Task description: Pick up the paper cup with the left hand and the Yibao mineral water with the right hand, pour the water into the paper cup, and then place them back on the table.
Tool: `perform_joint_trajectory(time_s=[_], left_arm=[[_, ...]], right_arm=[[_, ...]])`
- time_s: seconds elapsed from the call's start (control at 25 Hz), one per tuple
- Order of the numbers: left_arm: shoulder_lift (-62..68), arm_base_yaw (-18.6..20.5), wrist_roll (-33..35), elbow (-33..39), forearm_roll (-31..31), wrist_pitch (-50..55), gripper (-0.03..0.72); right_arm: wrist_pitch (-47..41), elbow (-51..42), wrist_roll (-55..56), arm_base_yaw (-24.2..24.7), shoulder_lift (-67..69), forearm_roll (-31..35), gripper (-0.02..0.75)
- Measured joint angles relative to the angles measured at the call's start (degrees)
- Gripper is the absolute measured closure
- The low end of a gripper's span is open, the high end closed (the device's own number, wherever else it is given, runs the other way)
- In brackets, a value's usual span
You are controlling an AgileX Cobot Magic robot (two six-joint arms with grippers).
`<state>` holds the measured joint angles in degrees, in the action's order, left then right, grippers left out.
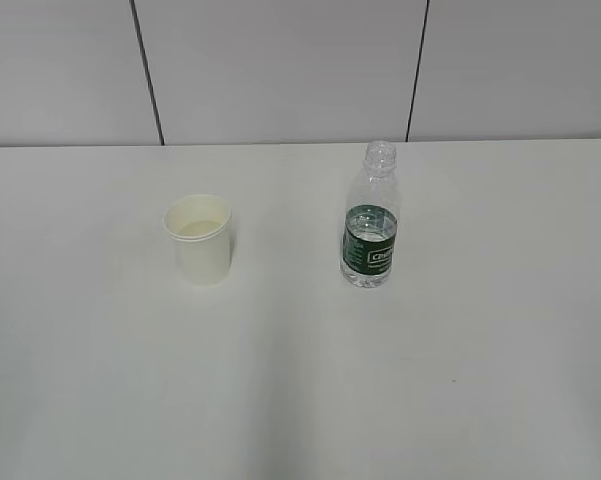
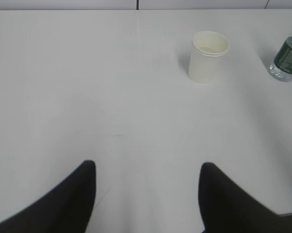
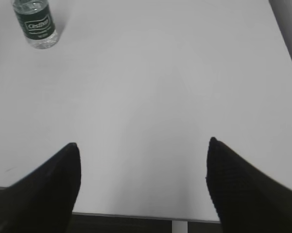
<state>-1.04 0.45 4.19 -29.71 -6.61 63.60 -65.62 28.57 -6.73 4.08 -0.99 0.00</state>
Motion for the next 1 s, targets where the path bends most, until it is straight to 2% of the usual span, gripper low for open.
perform_joint_trajectory(time_s=[0.12, 1.0], left_arm=[[0.00, 0.00, 0.00, 0.00, 0.00, 0.00, 0.231], [0.00, 0.00, 0.00, 0.00, 0.00, 0.00, 0.231]], right_arm=[[0.00, 0.00, -1.24, 2.15, 0.00, 1.37, 0.146], [0.11, 0.00, -1.70, 1.48, 0.00, 1.64, 0.146]])
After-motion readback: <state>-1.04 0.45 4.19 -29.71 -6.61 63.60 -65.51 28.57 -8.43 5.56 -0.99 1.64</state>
